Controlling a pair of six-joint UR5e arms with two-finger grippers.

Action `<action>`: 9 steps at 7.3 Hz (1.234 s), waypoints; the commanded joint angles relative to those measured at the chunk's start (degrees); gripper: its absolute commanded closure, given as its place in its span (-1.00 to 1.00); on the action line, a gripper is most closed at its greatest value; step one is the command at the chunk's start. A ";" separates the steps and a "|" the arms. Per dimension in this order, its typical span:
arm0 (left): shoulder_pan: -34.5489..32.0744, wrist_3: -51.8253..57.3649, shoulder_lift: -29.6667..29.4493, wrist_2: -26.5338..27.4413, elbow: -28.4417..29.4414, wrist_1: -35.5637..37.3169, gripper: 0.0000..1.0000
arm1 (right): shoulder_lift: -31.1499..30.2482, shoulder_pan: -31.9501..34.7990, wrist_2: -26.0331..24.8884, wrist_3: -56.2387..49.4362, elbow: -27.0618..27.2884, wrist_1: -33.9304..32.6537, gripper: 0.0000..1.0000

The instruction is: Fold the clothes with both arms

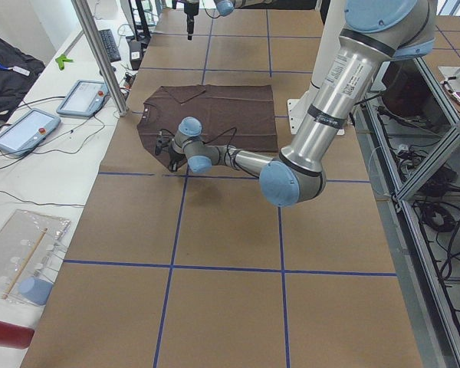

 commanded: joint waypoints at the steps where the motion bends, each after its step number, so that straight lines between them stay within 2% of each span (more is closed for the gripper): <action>1: -0.20 6.03 0.26 -0.20 -0.63 0.79 0.28 | -0.04 0.00 -0.02 0.02 0.09 0.00 -1.00; 2: -0.11 7.99 0.52 -0.12 -0.63 1.93 0.06 | -0.04 0.00 -0.02 0.02 0.09 0.00 -1.00; 8: -0.03 8.01 0.61 -0.12 -0.37 1.94 0.05 | -0.74 0.00 0.07 0.02 0.61 0.09 -1.00; 9: -0.03 7.75 0.61 -0.03 -0.37 1.94 0.20 | -0.92 0.00 0.07 0.02 0.88 0.09 -1.00</action>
